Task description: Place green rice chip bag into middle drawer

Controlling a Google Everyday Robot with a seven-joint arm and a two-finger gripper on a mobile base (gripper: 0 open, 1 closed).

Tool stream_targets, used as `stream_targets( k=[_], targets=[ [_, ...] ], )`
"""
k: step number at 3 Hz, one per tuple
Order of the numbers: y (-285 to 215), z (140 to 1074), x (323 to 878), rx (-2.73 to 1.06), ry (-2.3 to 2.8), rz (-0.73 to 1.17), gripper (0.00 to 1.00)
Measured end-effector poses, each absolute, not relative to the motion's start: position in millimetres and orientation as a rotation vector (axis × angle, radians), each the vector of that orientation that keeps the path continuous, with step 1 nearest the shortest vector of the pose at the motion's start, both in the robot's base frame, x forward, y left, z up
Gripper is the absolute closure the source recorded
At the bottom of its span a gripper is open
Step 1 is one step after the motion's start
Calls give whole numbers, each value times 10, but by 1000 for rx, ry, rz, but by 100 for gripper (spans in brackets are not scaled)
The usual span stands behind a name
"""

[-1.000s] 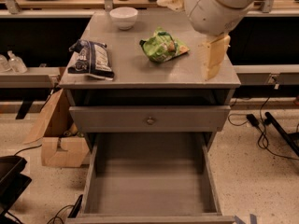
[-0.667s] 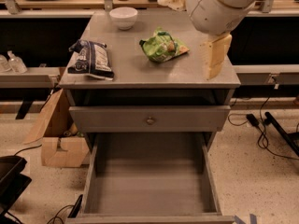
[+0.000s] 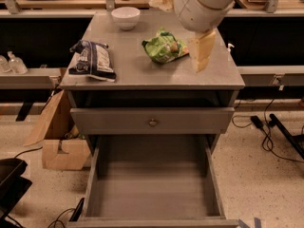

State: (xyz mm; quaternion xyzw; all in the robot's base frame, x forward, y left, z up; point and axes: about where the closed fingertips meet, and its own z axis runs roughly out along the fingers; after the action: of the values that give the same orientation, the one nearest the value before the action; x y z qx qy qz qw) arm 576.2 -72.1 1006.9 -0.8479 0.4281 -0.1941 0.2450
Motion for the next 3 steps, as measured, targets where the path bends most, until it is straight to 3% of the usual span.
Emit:
stream_targets(
  k=[1,3],
  targets=[
    [-659,9892,6421,-2373,1127,-575,0],
    [-516,9557,7232,-2377,1108,-555,0]
  ],
)
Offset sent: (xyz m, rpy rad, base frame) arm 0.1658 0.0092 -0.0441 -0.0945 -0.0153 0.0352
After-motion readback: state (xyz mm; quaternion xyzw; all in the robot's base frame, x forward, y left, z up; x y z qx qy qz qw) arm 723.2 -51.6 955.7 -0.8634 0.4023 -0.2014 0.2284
